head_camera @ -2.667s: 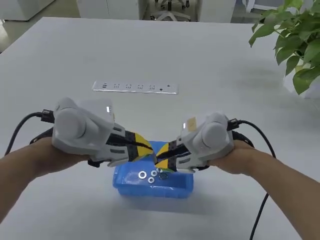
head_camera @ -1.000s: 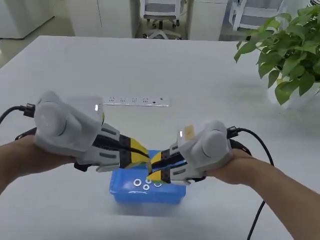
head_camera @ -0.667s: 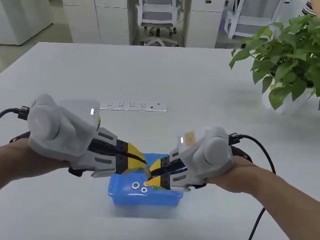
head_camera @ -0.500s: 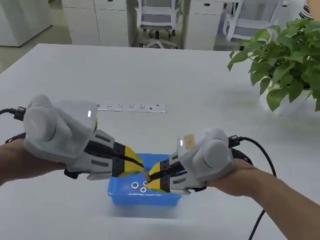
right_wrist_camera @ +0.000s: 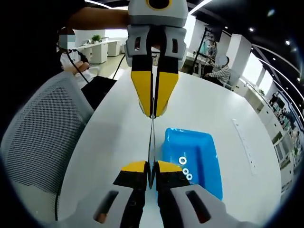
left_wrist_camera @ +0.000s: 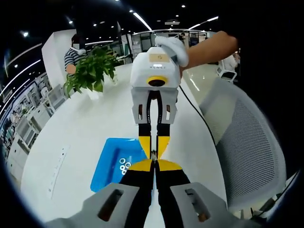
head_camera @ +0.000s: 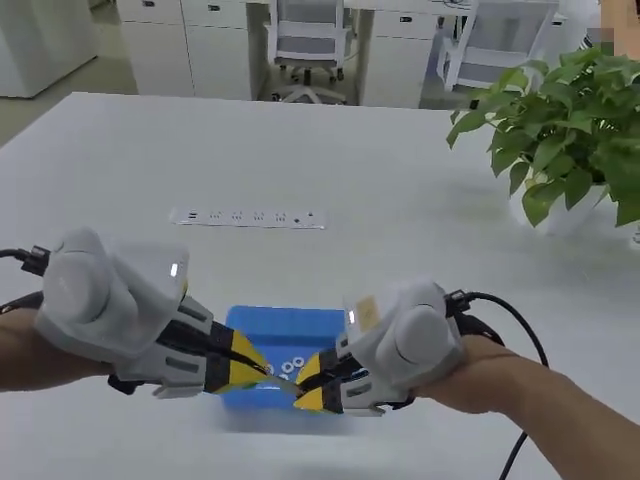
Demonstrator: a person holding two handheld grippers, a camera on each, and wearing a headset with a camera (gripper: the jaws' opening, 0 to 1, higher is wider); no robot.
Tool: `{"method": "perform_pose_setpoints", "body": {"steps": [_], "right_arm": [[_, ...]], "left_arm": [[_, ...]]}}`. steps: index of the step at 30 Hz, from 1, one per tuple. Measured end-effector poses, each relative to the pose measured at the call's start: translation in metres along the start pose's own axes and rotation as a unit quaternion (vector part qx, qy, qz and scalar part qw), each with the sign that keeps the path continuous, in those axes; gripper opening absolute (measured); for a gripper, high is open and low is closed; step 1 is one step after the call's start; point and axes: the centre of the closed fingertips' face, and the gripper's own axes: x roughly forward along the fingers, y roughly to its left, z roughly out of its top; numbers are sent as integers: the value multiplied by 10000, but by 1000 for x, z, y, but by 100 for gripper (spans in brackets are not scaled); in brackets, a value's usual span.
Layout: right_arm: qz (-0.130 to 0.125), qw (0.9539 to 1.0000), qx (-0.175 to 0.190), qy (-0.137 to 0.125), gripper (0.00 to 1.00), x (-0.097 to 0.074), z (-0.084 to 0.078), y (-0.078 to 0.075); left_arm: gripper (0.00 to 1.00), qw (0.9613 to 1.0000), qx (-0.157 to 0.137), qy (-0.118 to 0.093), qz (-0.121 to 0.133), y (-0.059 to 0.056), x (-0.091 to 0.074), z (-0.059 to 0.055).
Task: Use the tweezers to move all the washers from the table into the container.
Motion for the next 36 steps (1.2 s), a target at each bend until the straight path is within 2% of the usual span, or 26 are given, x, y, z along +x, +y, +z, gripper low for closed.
{"method": "perform_pose_setpoints", "body": {"steps": [4, 8, 12, 15, 19, 26, 31, 36], "right_arm": [[37, 9999, -4, 95, 8, 4, -6, 7], [63, 9998, 23, 168, 8, 7, -13, 12], [61, 9998, 89, 195, 8, 9, -19, 15], [44, 9997, 116, 215, 8, 11, -22, 16], [20, 9994, 156, 323, 8, 17, -29, 17], [11, 9988, 250, 419, 8, 28, -39, 22], [8, 9987, 319, 396, 8, 35, -42, 23], [72, 9984, 294, 483, 9, 44, -45, 27]], "left_arm": [[4, 9999, -31, 64, -71, -6, 5, -6], [4, 9995, -22, 254, -161, -11, 12, -19], [4, 9994, -89, 271, -191, -14, 17, -26], [4, 9991, -97, 376, -191, -15, 21, -34], [5, 9989, -216, 386, -141, -15, 26, -45], [5, 9978, -325, 562, -103, -18, 36, -64], [5, 9966, -374, 725, -110, -19, 41, -80], [5, 9949, -357, 936, -149, -22, 47, -94]]}}
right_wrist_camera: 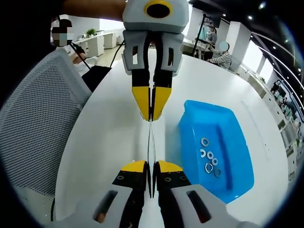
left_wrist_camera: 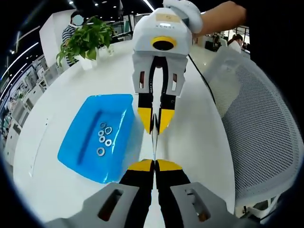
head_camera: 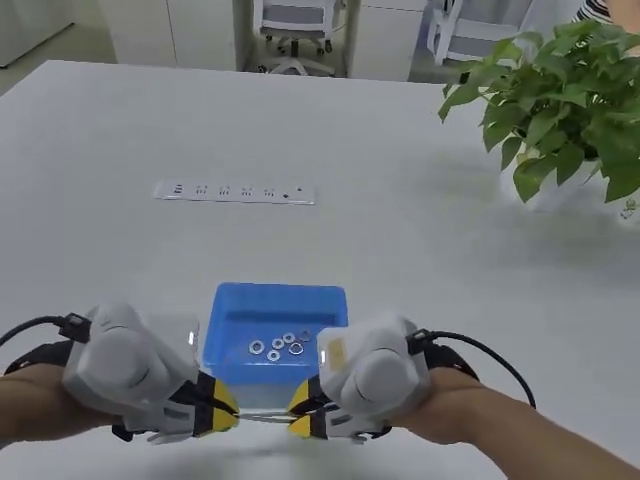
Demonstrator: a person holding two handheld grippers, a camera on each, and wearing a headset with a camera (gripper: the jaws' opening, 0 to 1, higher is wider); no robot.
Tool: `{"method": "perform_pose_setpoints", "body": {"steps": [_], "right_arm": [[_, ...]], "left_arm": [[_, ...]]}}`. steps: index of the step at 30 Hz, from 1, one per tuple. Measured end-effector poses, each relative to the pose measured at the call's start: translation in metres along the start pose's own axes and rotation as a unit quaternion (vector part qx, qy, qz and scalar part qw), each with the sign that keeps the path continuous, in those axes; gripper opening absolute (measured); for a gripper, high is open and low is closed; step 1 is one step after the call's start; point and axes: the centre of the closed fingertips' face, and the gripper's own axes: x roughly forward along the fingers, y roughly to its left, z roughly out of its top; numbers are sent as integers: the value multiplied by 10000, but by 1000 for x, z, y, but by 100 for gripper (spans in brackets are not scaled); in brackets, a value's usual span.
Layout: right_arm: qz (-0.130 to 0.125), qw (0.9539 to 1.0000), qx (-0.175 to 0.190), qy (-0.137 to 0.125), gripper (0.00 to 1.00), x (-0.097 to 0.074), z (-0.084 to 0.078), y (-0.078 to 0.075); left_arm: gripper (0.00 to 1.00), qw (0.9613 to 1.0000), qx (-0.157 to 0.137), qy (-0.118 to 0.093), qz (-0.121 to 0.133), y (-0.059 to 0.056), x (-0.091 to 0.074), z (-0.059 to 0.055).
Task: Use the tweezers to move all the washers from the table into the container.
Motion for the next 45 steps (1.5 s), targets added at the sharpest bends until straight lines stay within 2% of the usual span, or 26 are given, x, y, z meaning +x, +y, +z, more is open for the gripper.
{"method": "perform_pose_setpoints", "body": {"steps": [4, 11, 20, 32, 45], "right_arm": [[7, 10000, -14, 23, 9, 5, -2, 1], [10, 10000, 9, 55, 10, 8, -3, 3], [-13, 9999, 110, 90, 11, 5, -11, 5], [-31, 9997, 154, 198, 11, 2, -21, 7], [20, 9994, 279, 178, 11, 2, -21, 9]], "left_arm": [[5, 10000, -26, 88, -6, 0, 4, -9], [5, 9998, -97, 146, -48, 0, 10, -16], [5, 9996, -128, 160, -172, -3, 18, -17], [5, 9994, -133, 253, -219, -3, 23, -21], [6, 9990, -249, 307, -208, -1, 23, -26]]}}
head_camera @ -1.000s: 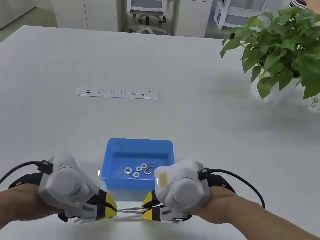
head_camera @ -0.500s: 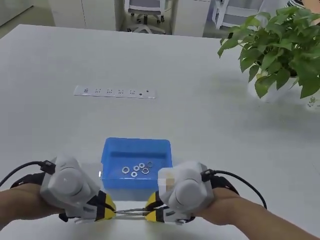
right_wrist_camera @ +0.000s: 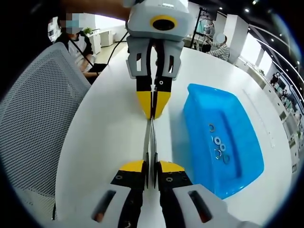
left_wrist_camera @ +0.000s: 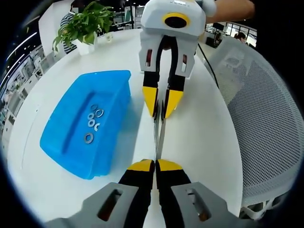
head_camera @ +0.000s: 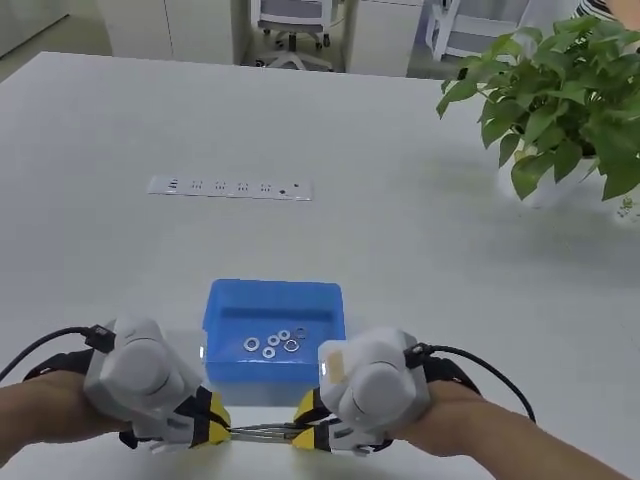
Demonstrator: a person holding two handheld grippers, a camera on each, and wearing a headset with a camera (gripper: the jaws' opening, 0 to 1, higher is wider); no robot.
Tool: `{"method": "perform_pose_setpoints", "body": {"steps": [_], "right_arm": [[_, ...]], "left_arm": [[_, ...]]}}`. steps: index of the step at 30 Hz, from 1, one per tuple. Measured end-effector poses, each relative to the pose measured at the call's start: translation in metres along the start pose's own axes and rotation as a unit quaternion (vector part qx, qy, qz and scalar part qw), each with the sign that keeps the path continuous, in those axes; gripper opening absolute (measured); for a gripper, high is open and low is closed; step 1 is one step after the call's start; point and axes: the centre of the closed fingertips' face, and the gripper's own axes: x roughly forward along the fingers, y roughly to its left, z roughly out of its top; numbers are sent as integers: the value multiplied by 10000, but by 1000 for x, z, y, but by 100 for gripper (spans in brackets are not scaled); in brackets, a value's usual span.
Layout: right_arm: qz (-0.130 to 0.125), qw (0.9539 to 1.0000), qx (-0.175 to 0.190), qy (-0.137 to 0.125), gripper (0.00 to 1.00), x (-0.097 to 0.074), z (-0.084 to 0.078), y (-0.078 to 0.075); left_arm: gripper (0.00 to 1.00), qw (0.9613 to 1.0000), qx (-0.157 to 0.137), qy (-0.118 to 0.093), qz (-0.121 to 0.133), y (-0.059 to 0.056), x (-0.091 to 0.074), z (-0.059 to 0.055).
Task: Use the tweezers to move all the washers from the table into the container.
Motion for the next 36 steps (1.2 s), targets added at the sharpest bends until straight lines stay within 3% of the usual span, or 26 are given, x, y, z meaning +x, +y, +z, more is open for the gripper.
{"method": "perform_pose_setpoints", "body": {"steps": [19, 28, 34, 36], "right_arm": [[64, 9997, -182, 129, 12, -1, -1, 1], [-57, 9997, -161, 180, 21, -4, 0, 0], [-458, 9988, 187, -36, 30, -20, 7, -6], [-648, 9969, 405, -158, 32, -29, 9, -9]], "left_arm": [[6, 10000, -50, -15, 50, -1, -1, 0], [12, 9999, -80, -35, 131, -1, -4, 1], [24, 9991, -235, -172, 318, 0, -19, 3], [29, 9974, -431, -358, 443, 0, -26, 6]]}}
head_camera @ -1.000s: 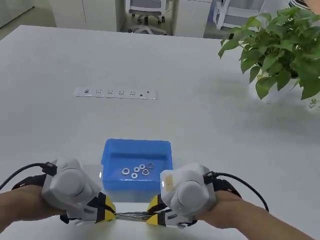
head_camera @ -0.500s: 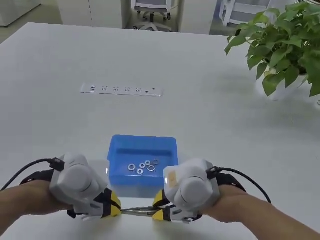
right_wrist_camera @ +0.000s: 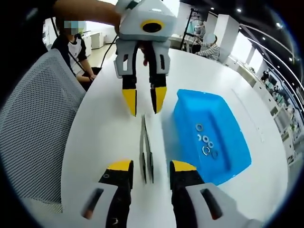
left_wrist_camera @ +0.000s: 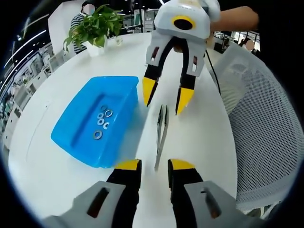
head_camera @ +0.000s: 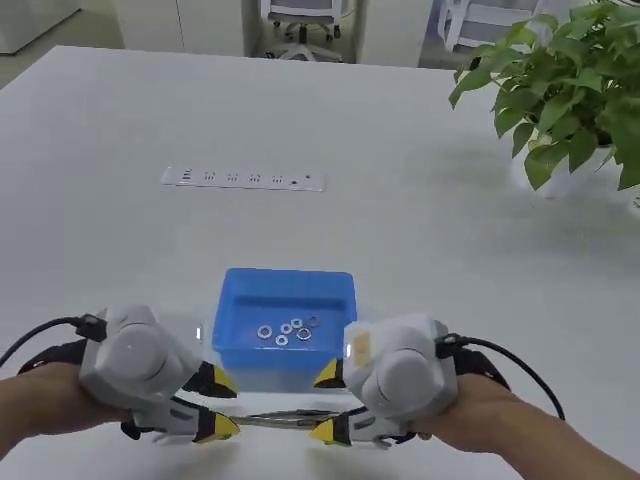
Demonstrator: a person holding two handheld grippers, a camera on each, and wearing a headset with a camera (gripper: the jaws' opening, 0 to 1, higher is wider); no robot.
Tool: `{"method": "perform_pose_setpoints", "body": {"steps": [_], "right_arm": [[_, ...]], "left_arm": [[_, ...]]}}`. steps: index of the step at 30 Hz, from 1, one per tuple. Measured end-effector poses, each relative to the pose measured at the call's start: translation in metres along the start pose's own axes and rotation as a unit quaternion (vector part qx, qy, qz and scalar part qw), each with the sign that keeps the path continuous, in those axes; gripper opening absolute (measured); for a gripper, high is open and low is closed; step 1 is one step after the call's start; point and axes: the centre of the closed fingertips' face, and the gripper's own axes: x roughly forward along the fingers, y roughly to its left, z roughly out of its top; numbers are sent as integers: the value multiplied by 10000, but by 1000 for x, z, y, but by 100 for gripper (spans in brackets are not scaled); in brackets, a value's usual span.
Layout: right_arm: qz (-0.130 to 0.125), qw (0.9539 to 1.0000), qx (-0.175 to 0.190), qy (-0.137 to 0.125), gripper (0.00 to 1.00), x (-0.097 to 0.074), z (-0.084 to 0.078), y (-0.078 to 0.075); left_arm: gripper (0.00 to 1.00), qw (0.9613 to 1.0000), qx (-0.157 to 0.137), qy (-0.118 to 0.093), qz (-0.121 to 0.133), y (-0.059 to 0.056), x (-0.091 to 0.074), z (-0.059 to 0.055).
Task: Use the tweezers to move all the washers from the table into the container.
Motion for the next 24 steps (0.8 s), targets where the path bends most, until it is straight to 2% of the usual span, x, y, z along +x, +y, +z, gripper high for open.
{"method": "perform_pose_setpoints", "body": {"steps": [3, 4, 7, 8, 10, 14, 15, 18, 24], "right_arm": [[-311, 9986, 394, -146, 37, -13, 1, -7], [-453, 9972, 545, -249, 40, -20, 1, -10], [-657, 9940, 771, -420, 46, -32, 1, -13], [-778, 9922, 848, -488, 48, -38, 0, -16], [-910, 9892, 995, -579, 54, -45, -1, -18], [-1200, 9814, 1267, -803, 64, -63, -2, -23], [-1285, 9772, 1406, -939, 66, -70, -2, -24], [-1397, 9730, 1523, -1026, 75, -82, -7, -24], [-1579, 9653, 1712, -1179, 91, -97, -14, -21]], "left_arm": [[37, 9984, -390, -343, 239, 4, -12, 7], [39, 9970, -496, -503, 319, 5, -17, 11], [47, 9925, -740, -819, 526, 8, -29, 18], [49, 9907, -778, -929, 617, 9, -34, 21], [54, 9894, -805, -994, 684, 9, -40, 23], [64, 9813, -1007, -1342, 940, 12, -55, 34], [67, 9790, -1072, -1429, 984, 12, -58, 36], [76, 9748, -1172, -1557, 1088, 11, -65, 42], [92, 9703, -1231, -1649, 1273, 4, -71, 47]]}}
